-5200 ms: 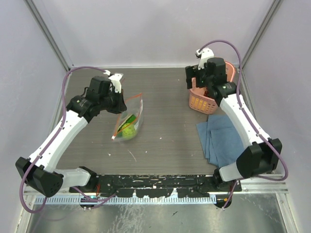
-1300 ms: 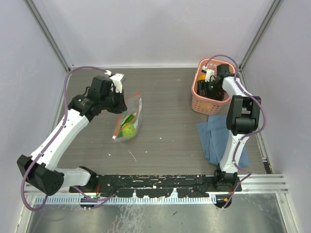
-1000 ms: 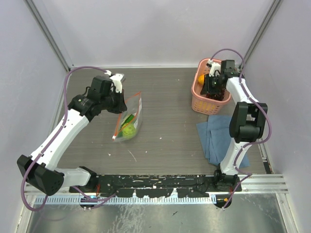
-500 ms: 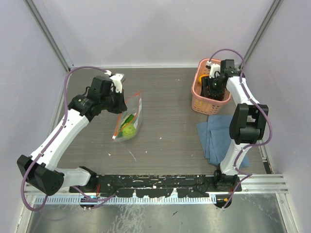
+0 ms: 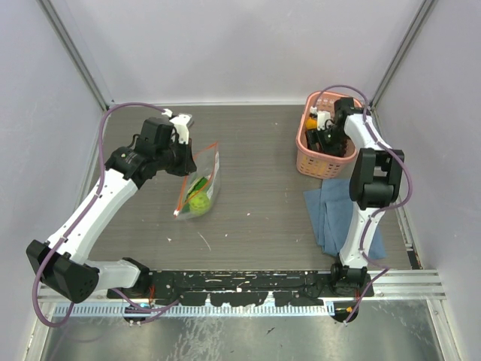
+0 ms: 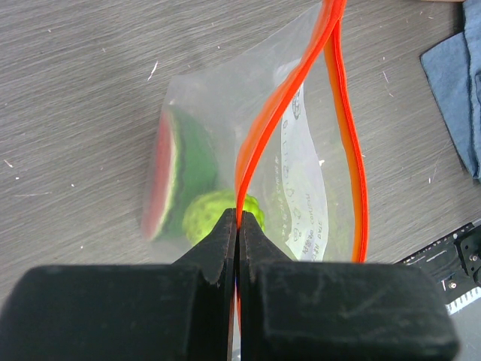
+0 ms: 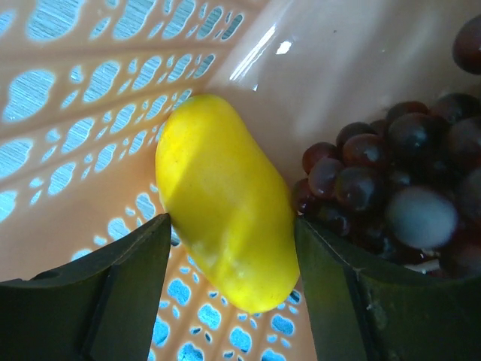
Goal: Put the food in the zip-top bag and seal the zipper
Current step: Pick up the fake fruit from the bin.
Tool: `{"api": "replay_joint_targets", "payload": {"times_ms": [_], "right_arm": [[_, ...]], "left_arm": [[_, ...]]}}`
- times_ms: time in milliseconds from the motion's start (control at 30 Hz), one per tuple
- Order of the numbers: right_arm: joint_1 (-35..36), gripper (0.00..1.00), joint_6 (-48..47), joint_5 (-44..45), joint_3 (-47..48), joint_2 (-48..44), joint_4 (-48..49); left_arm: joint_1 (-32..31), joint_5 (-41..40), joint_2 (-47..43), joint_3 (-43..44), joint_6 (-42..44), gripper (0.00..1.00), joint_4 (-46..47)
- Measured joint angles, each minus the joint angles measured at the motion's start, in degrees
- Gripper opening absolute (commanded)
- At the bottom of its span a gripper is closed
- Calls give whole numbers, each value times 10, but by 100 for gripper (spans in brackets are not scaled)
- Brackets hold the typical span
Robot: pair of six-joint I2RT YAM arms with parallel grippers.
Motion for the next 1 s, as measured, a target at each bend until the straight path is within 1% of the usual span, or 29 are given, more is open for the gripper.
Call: {"api": "replay_joint_targets", "payload": {"times_ms": [100,333,433,533,633,700,1000], "right_arm": [[0,71,-10,-7,16,24,-11],[2,84,-15,-23,31,54,-19],[4,83,-14,-31,34,76,-22],[3,75,-13,-38,43,94,-30],[4,62,-14,-38,47,95,-32],[4,55,-10,-38,47,95,-30],[5,34,16,-32,30,76,-7]], "left_arm": [[0,0,0,0,0,0,0],[0,0,0,0,0,0,0],[0,0,0,0,0,0,0],[0,0,0,0,0,0,0],[0,0,0,0,0,0,0],[0,1,0,0,0,0,0],[0,3,0,0,0,0,0]]}}
